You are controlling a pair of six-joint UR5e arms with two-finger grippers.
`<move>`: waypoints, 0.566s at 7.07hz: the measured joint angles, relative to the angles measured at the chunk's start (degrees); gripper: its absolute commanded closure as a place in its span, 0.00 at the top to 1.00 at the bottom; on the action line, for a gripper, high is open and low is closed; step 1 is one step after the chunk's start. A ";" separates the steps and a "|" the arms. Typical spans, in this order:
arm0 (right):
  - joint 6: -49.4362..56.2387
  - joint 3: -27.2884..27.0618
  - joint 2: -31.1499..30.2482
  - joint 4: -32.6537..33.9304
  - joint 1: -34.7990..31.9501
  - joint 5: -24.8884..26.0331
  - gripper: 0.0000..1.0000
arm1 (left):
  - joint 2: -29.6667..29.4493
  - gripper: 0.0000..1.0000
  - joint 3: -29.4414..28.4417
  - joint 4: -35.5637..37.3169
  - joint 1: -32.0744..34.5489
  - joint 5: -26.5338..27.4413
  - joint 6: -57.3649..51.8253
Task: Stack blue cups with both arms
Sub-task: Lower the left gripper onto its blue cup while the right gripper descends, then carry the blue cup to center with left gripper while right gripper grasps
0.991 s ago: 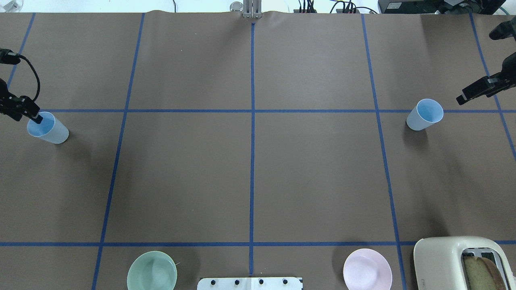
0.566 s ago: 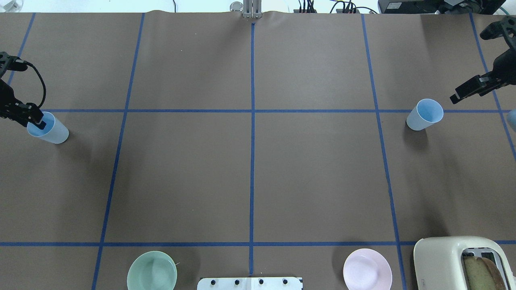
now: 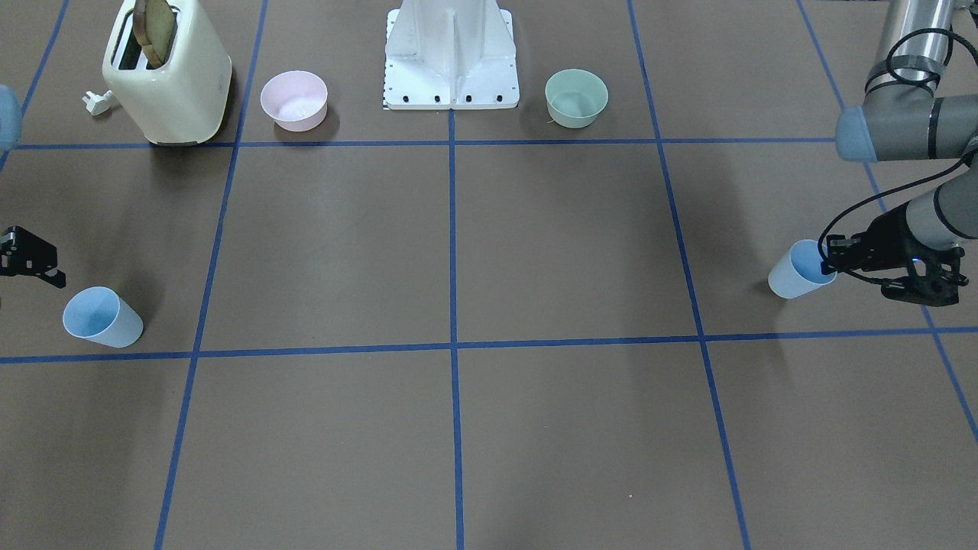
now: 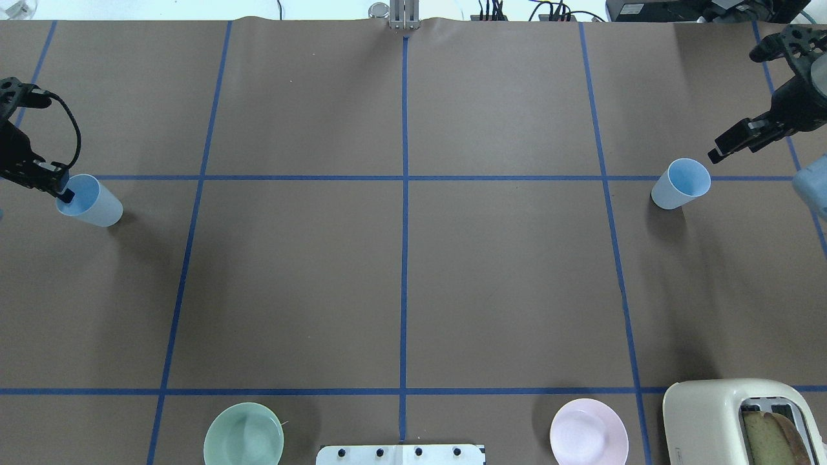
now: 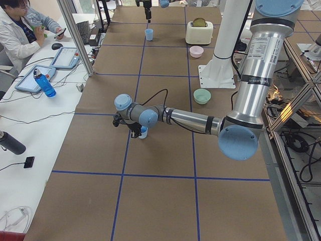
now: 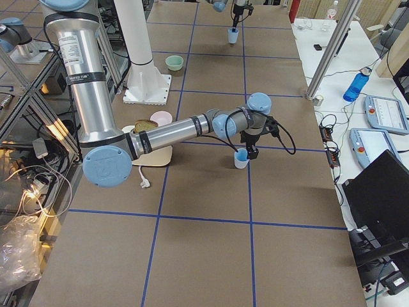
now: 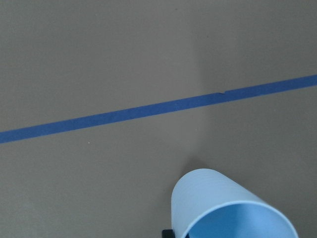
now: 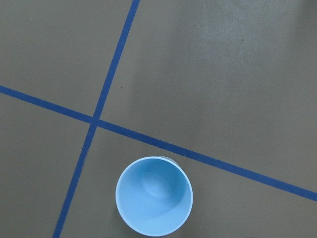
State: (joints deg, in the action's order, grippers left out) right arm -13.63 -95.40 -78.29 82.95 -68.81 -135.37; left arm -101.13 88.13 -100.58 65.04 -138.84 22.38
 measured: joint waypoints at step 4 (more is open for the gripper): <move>0.10 2.68 1.04 -0.08 1.43 2.54 0.82 | -10.71 0.00 6.13 12.35 -2.57 -1.50 12.99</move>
State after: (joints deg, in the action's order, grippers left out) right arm -13.53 -92.71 -77.25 82.87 -67.38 -132.83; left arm -111.84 94.25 -88.24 62.48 -140.33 35.37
